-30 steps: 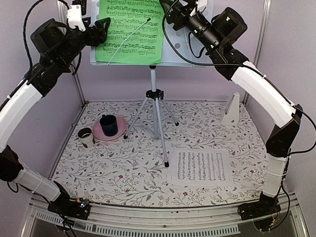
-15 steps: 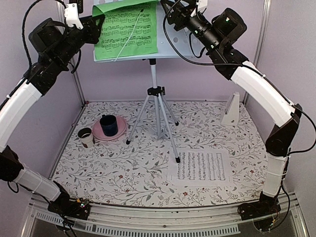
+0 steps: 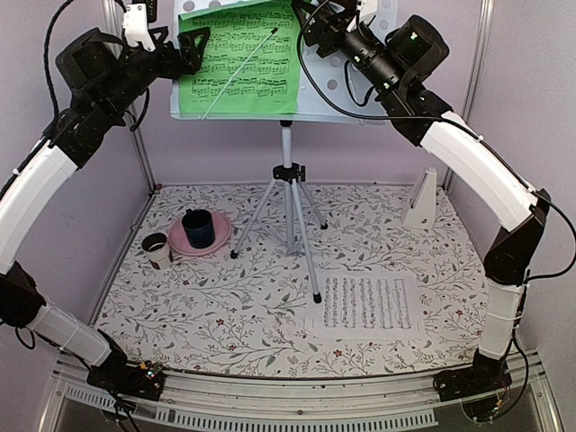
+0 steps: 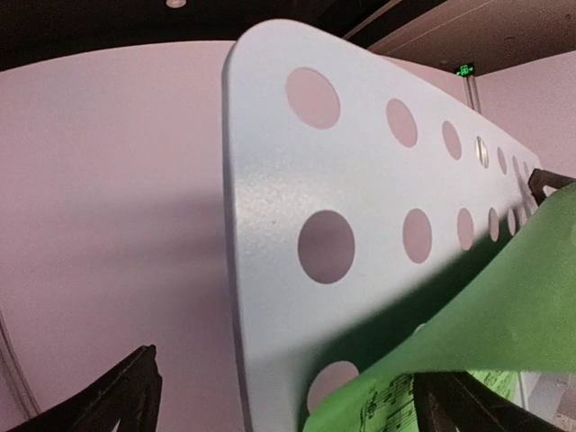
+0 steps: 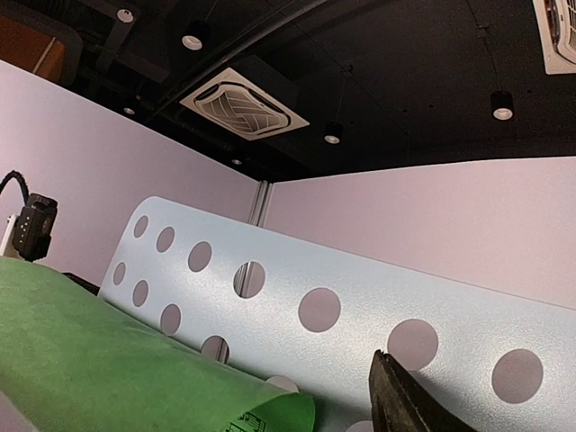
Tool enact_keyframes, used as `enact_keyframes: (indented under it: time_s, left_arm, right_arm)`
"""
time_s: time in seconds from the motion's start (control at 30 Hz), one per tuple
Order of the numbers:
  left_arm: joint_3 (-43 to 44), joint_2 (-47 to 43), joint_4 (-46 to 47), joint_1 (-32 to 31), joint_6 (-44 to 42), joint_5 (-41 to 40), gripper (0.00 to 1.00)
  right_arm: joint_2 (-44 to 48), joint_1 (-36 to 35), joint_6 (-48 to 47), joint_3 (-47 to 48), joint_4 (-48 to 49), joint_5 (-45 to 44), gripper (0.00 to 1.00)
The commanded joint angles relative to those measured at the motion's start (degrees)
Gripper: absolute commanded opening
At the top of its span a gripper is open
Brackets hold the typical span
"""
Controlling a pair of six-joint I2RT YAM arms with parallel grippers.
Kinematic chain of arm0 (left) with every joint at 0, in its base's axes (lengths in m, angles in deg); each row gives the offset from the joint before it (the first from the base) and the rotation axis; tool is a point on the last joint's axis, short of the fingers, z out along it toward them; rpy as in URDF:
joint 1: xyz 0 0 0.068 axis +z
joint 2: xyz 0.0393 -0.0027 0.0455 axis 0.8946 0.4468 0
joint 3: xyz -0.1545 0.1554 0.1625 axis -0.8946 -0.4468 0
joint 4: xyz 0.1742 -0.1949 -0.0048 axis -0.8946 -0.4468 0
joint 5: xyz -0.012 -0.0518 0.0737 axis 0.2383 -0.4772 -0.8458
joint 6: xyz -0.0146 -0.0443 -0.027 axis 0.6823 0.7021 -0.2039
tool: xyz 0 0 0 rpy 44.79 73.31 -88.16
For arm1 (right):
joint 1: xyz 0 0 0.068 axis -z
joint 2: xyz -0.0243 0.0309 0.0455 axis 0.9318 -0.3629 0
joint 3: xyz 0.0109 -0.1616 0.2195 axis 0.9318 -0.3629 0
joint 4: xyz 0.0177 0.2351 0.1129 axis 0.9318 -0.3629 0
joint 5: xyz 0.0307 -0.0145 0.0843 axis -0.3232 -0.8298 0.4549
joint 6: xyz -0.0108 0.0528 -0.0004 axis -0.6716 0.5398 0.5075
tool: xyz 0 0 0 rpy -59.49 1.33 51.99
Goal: Set up the instrument practice props
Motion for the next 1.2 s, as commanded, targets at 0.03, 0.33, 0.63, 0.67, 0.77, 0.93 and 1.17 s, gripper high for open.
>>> enact_keyframes:
  time_s: [0.03, 0.33, 0.63, 0.67, 0.77, 0.93, 1.17]
  left_arm:
    - [3.26, 0.55, -1.92, -0.39, 0.14, 3.24, 0.99]
    - [8.36, 2.58, -2.15, -2.12, -1.3, 3.79, 0.99]
    - [22.62, 10.44, -3.97, -2.16, -2.42, 2.0, 0.99]
    - [23.86, 11.31, -4.28, -2.16, -2.39, 1.81, 0.99]
    - [24.39, 11.82, -3.4, -2.05, -2.2, 0.6, 0.99]
    - [24.27, 11.67, -2.39, -1.61, -2.6, -3.84, 0.97]
    - [23.95, 11.46, -2.24, -1.37, -3.18, -7.56, 0.95]
  right_arm:
    - [0.51, 0.37, 0.61, -0.58, 0.65, 0.16, 0.59]
    - [0.52, 0.41, 0.88, -0.61, 0.98, 0.48, 0.59]
    - [0.96, 0.4, 0.63, -0.76, 0.83, 0.62, 0.59]
    - [1.08, 0.41, 0.61, -0.9, 0.83, 0.7, 0.59]
    - [1.45, 0.36, 0.45, -1.43, 0.74, 0.6, 0.59]
    - [2.06, 0.41, 0.18, -1.82, 0.59, 1.16, 0.61]
    - [2.58, 0.41, 0.16, -2.21, 0.49, 1.86, 0.65]
